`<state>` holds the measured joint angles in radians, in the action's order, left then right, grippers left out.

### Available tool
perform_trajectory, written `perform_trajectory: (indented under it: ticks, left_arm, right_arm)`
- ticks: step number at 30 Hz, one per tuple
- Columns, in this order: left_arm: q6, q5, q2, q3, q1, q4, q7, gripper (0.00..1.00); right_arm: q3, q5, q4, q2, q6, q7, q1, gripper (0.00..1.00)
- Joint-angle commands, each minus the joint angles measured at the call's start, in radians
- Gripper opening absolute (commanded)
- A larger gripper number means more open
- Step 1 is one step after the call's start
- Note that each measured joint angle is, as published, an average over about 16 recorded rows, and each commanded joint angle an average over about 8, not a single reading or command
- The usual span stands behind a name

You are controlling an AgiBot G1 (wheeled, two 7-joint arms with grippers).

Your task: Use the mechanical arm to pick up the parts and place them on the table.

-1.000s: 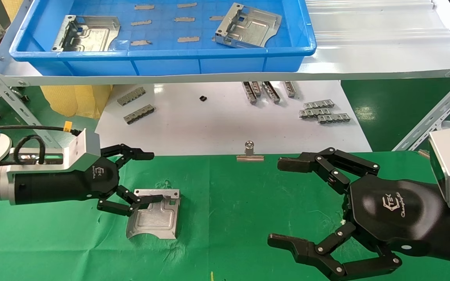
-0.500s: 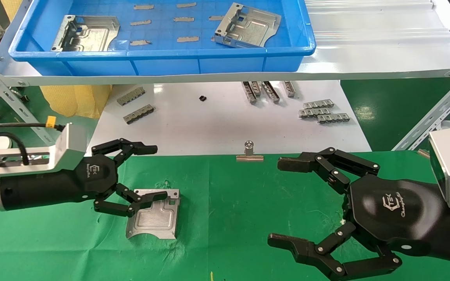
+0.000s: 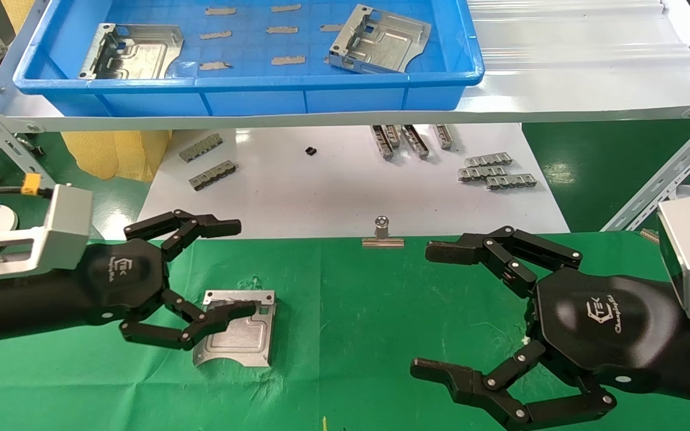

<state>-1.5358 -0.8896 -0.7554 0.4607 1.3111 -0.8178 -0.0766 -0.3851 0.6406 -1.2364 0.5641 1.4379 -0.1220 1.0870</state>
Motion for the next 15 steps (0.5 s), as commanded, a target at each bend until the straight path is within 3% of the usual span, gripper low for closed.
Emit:
perform_trajectory:
  ticks: [1,15]
  left_arm:
    - [0.004,0.014,0.013,-0.016,-0.021,-0.042,0.024,1.0]
    - [0.029,0.115,0.104,-0.131,-0.171,-0.337,0.191,1.0]
  right_arm:
    - [0.0,0.0,0.0,0.0,0.0,0.0,0.0,1.0]
    - [0.0,0.0,0.0,0.0,0.0,0.0,0.0,1.0]
